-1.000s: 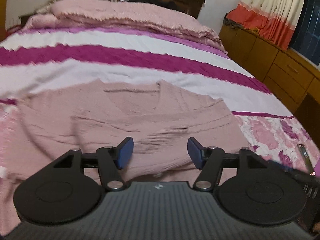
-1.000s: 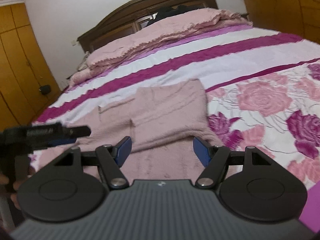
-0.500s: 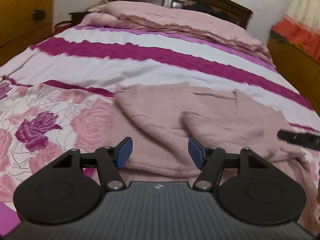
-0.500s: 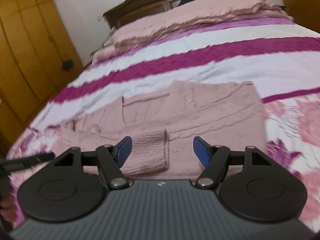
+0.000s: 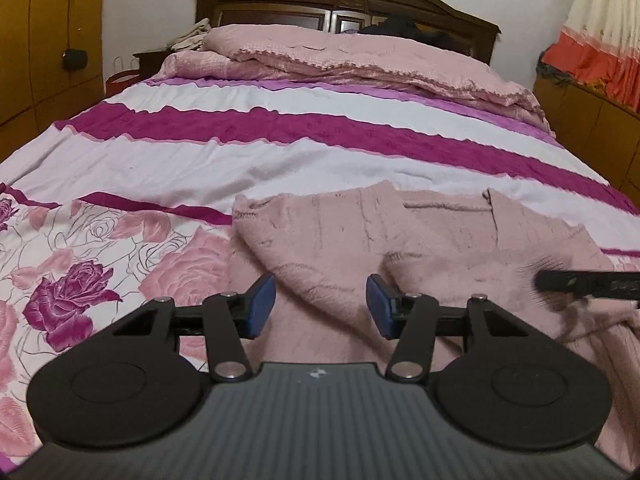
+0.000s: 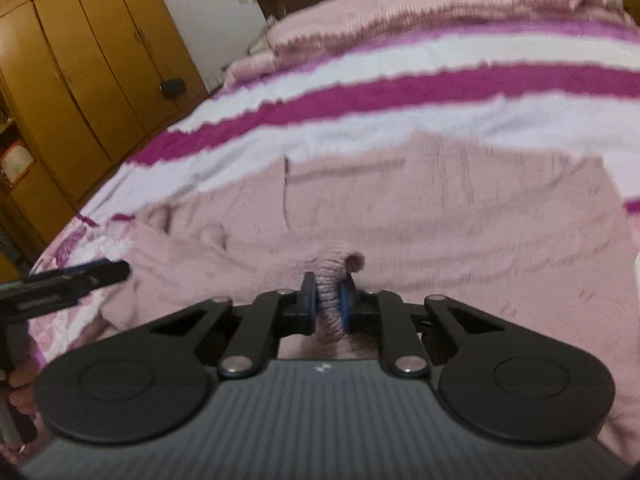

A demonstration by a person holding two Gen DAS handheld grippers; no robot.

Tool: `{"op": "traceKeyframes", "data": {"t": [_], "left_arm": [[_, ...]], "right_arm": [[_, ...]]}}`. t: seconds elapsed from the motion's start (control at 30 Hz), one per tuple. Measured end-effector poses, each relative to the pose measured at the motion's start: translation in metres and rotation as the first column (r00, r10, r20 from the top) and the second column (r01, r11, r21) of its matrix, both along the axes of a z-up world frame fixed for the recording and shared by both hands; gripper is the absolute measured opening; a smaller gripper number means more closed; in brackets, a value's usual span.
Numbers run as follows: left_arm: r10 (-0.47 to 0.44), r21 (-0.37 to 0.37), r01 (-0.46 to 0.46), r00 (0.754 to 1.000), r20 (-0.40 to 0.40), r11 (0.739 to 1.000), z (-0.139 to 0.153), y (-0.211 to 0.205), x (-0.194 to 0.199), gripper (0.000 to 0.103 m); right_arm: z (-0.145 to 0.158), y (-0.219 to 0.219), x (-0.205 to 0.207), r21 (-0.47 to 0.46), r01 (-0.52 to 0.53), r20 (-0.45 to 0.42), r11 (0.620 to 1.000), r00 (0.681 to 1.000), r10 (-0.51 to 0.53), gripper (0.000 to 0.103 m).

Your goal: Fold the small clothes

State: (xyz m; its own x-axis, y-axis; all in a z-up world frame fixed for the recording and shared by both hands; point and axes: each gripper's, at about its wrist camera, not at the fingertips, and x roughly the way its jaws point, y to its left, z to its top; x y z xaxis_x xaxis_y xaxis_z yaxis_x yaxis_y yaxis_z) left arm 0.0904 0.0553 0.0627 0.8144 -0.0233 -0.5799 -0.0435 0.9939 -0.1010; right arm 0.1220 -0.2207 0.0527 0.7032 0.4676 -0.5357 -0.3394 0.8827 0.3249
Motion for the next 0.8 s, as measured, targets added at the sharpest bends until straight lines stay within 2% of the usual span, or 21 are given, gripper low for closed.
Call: {"op": "traceKeyframes", "data": {"t": [0.17, 0.3, 0.5, 0.6, 0.73, 0.8], "left_arm": [[0.028, -0.040, -0.027, 0.999, 0.028, 0.999, 0.003, 0.004, 0.006, 0.059], [0.056, -0.024, -0.056, 0.998, 0.011, 0.998, -0.002, 0.005, 0.019, 0.061], [0.085, -0.041, -0.086, 0.996, -0.009, 0.995, -0.017, 0.014, 0.036, 0.061], [0.081, -0.002, -0.081, 0.997, -0.016, 0.997, -0.023, 0.014, 0.041, 0.061], [0.106, 0.078, -0.101, 0.992, -0.066, 0.992, -0.041, 0.013, 0.054, 0.061], [0.120, 0.096, -0.113, 0.991, -0.065, 0.989, -0.045, 0.013, 0.056, 0.068]], "right_arm": [[0.045, -0.025, -0.013, -0.021, 0.098, 0.125, 0.995, 0.988, -0.095, 0.013], [0.058, -0.048, -0.016, -0.095, 0.211, 0.181, 0.973, 0.965, -0.192, 0.013], [0.030, -0.062, -0.010, -0.217, 0.304, 0.156, 0.928, 0.949, -0.275, 0.013], [0.008, -0.060, -0.001, -0.268, 0.304, 0.113, 0.914, 0.952, -0.283, 0.012], [-0.020, -0.062, 0.009, -0.304, 0.330, 0.052, 0.894, 0.942, -0.330, 0.013], [-0.029, -0.062, 0.009, -0.320, 0.338, 0.061, 0.885, 0.940, -0.336, 0.013]]}}
